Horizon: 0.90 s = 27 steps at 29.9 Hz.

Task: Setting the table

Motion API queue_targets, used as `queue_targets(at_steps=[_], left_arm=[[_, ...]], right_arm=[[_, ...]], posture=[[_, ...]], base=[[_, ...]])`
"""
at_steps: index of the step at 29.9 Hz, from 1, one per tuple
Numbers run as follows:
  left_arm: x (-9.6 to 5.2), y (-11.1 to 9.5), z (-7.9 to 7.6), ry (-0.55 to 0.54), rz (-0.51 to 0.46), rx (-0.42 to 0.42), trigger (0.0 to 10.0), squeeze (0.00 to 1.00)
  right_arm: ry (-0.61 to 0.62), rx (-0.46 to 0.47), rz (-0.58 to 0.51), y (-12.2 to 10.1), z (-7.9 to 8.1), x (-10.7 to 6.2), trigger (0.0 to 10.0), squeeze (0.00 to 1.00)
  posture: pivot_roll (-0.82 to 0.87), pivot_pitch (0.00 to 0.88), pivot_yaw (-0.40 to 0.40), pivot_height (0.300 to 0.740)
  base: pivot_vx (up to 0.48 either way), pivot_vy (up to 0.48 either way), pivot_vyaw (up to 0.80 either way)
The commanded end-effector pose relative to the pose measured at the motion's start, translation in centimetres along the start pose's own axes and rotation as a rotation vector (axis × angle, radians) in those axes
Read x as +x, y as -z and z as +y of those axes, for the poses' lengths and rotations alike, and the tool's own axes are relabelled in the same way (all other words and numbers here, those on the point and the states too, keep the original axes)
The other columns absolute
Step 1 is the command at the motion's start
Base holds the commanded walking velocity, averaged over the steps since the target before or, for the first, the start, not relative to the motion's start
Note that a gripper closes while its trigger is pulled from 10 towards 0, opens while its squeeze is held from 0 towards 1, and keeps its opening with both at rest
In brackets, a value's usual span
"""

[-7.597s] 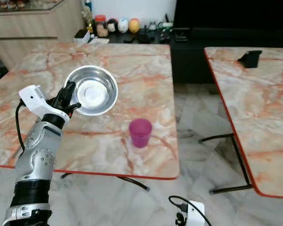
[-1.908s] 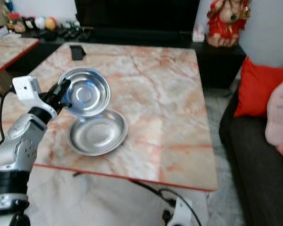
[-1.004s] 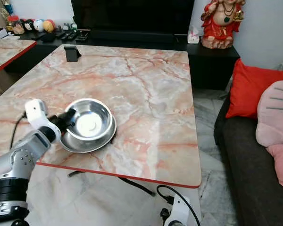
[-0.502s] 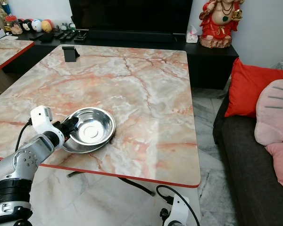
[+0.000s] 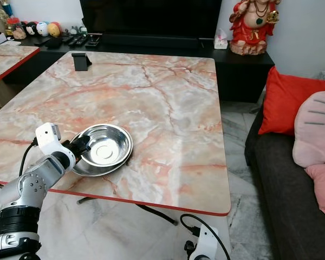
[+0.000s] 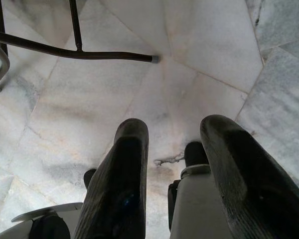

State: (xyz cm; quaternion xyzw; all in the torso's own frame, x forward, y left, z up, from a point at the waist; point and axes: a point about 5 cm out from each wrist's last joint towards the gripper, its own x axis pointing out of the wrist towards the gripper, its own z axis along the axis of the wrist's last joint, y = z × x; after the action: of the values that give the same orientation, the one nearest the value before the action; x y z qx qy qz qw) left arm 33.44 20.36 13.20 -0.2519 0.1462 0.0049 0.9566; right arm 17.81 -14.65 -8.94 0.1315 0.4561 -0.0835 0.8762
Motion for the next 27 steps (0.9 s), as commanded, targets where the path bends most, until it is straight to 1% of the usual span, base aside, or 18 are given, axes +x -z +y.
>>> queue_targets(at_steps=[1,4,11,13,14,22,27], left_arm=[[0.12,-0.64,0.31,-0.037,-0.023,0.017,10.0,0.0],[0.13,-0.78,0.46,-0.053,-0.03,0.033,10.0,0.0],[0.21,-0.84,0.64,-0.072,-0.034,0.021,10.0,0.0],[0.26,-1.08,0.6,-0.079,-0.055,-0.02,10.0,0.0],[0.27,-1.09,0.58,-0.078,-0.056,-0.026,10.0,0.0],[0.26,-0.91,1.08,-0.106,-0.045,-0.022,10.0,0.0],[0.26,-0.82,1.07,-0.107,-0.039,-0.019,10.0,0.02]], right_arm=[[0.0,-0.004,0.01,0.32,-0.07,-0.06,10.0,0.0],[-0.001,-0.005,0.011,0.32,-0.07,-0.05,10.0,0.0],[-0.001,-0.004,0.011,0.36,-0.13,-0.07,10.0,0.0],[0.001,-0.003,0.013,0.41,-0.17,-0.08,10.0,0.0],[0.001,-0.003,0.013,0.41,-0.17,-0.07,10.0,0.0],[0.0,-0.003,0.015,0.47,-0.25,-0.09,10.0,0.0],[0.0,-0.003,0.015,0.5,-0.29,-0.1,10.0,0.0]], posture=[[0.0,0.0,0.021,0.74],[0.0,0.0,0.021,0.74],[-0.01,0.0,0.02,0.74],[0.0,0.0,0.019,0.74],[0.0,0.0,0.019,0.74],[-0.01,0.0,0.018,0.74],[0.0,0.0,0.016,0.74]], base=[[0.0,0.0,0.0],[0.0,0.0,0.0],[0.0,0.0,0.0],[0.0,0.0,0.0],[0.0,0.0,0.0],[0.0,0.0,0.0],[0.0,0.0,0.0]])
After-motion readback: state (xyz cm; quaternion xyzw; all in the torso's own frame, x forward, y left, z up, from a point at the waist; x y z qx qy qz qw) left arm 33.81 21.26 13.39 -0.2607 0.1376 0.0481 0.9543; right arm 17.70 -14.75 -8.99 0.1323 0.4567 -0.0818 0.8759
